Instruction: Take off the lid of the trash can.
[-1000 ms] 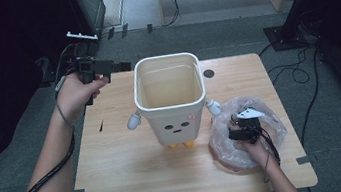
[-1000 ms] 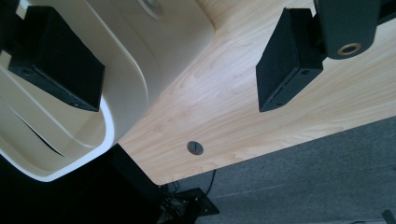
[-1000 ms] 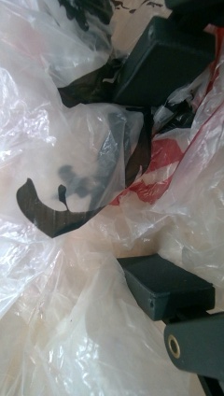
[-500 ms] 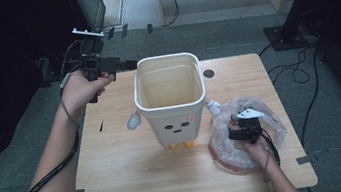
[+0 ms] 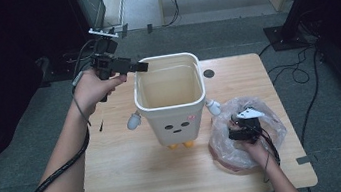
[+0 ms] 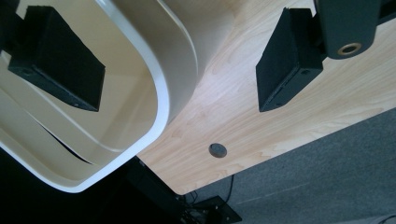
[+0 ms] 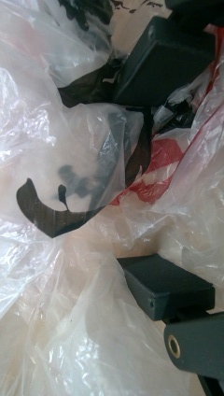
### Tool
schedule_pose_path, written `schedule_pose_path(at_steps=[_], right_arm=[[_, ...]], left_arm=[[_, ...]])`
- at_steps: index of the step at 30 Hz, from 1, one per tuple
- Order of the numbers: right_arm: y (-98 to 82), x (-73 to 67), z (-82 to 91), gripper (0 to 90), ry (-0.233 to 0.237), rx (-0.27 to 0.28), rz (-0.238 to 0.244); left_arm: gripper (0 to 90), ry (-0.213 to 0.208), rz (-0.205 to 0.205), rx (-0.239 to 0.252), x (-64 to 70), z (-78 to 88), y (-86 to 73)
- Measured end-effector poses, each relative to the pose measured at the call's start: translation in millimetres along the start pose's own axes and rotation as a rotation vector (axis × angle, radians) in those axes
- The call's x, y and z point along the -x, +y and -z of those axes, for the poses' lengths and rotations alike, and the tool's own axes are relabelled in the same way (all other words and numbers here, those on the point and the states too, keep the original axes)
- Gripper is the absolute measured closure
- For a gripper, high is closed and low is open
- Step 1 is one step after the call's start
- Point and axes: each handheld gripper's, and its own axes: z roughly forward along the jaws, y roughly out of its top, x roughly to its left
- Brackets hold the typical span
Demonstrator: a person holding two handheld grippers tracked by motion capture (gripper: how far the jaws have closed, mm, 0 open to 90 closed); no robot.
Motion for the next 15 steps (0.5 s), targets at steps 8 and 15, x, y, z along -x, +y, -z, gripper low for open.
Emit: schedule_pose_path(at_steps=[8, 15], right_arm=[[0.0, 0.0, 0.0, 17.5, 0.0, 0.0, 0.0], [0.0, 0.0, 0.0, 17.5, 0.0, 0.0, 0.0]], left_arm=[[18.3, 0.014, 0.011, -0.017, -2.0, -4.4, 0.2], [28.3, 0.014, 0.007, -0.022, -2.1, -7.6, 0.4]])
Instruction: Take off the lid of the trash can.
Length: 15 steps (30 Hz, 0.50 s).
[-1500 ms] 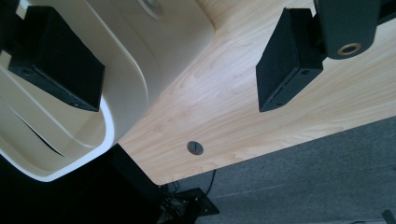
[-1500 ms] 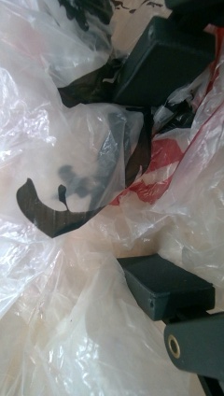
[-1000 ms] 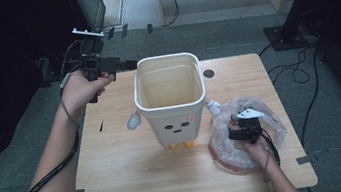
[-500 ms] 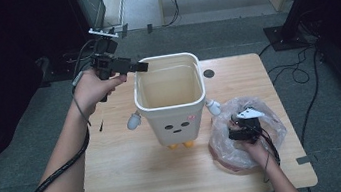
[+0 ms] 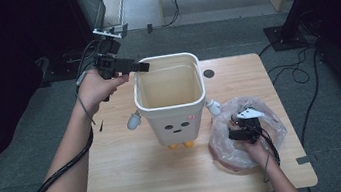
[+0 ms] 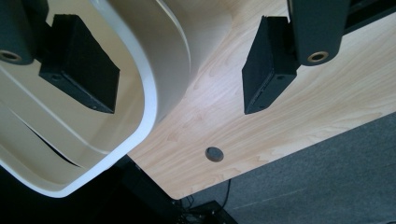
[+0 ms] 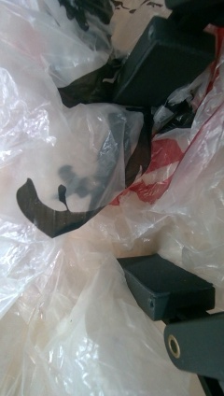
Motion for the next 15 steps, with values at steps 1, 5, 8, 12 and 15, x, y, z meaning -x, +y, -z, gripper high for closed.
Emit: schedule_pose_path(at_steps=[1, 5, 8, 12, 15], right_arm=[[0.0, 0.0, 0.0, 17.5, 0.0, 0.0, 0.0], [0.0, 0.0, 0.0, 17.5, 0.0, 0.0, 0.0], [0.0, 0.0, 0.0, 17.5, 0.0, 0.0, 0.0], [0.0, 0.0, 0.0, 17.5, 0.0, 0.0, -0.001], [0.0, 0.0, -0.1, 17.5, 0.0, 0.0, 0.0]], left_arm=[[29.8, 0.001, -0.003, -0.004, 0.3, -0.7, 0.1], [34.5, 0.004, 0.005, -0.015, 1.7, -2.9, 1.0], [38.6, 0.02, 0.006, -0.012, 3.1, -2.7, 1.8], [45.5, 0.029, 0.013, -0.036, 2.9, -4.2, 2.0], [51.7, 0.029, 0.029, -0.054, 2.9, -5.0, 2.0]])
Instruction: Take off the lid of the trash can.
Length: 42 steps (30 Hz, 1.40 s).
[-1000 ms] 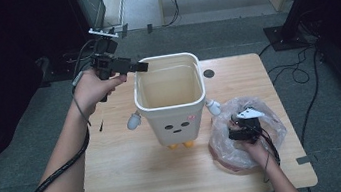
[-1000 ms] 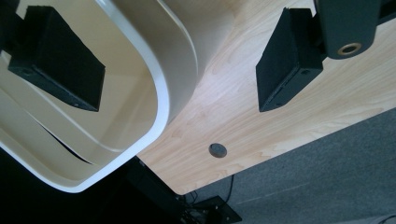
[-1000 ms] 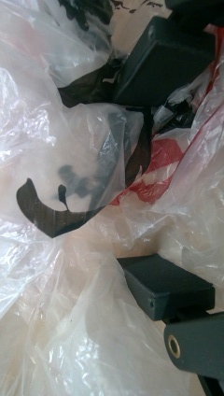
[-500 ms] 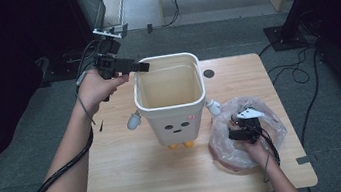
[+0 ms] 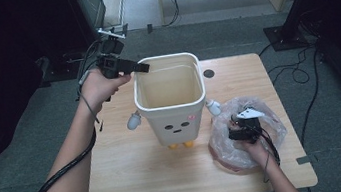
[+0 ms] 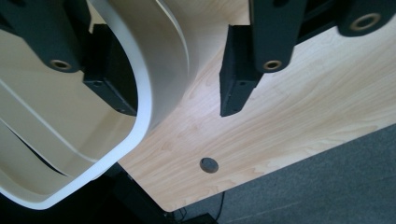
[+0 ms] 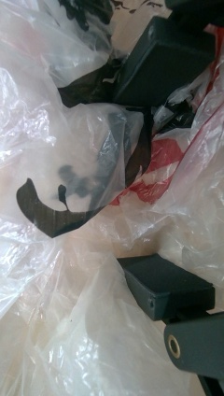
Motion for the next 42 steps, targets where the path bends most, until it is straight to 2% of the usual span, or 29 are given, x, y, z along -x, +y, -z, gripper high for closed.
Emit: schedule_pose_path(at_steps=[4, 7, 10, 14, 25, 39, 42], right_arm=[[0.0, -0.1, 0.0, 17.5, 0.0, 0.0, 0.0], [0.0, -0.1, 0.0, 17.5, 0.0, 0.0, 0.0], [0.1, -0.1, -0.1, 17.5, 0.0, 0.0, 0.0], [0.1, -0.1, -0.1, 17.5, 0.0, 0.0, 0.0], [0.2, -0.1, -0.2, 17.5, 0.0, 0.0, 0.0], [0.3, -0.2, -0.3, 17.5, 0.0, 0.0, 0.001], [0.3, -0.2, -0.2, 17.5, 0.0, -0.001, 0.0]], left_arm=[[59.2, 0.006, 0.007, 0.009, 0.3, 0.8, 0.9], [66.6, -0.005, 0.022, 0.003, 1.6, 1.6, 2.3], [69.5, -0.005, 0.026, 0.009, 3.1, 3.0, 3.3], [72.2, -0.008, 0.048, -0.007, 2.9, 2.8, 3.8], [72.7, -0.023, 0.091, -0.023, 0.0, 8.9, 5.7], [73.0, -0.016, 0.085, -0.007, -4.8, 29.2, 10.0], [73.0, -0.01, 0.089, -0.004, -11.0, 36.9, 8.8]])
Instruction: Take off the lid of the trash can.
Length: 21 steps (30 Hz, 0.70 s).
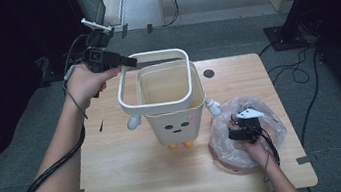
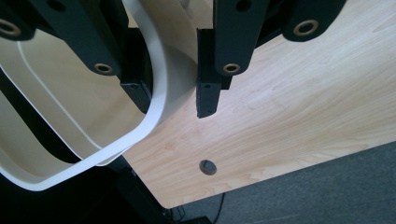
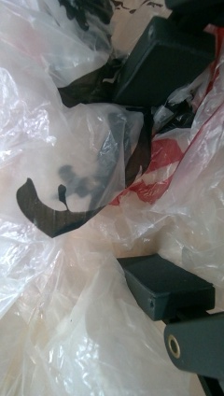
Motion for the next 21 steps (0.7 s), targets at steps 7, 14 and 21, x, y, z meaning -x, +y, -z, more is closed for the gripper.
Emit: schedule_pose_path(at_steps=[7, 14, 21], right_arm=[[0.0, 0.0, 0.0, 17.5, 0.0, 0.0, 0.0], [0.0, 0.0, 0.0, 17.5, 0.0, 0.0, 0.0], [0.0, 0.0, -0.1, 17.5, 0.0, 0.0, 0.001]], left_arm=[[73.2, 0.002, 0.019, 0.011, -11.1, 10.2, -2.1], [73.1, 0.026, 0.006, 0.004, -19.1, 20.6, -6.6], [73.1, 0.006, 0.002, 0.018, -29.2, 30.0, -13.5]])
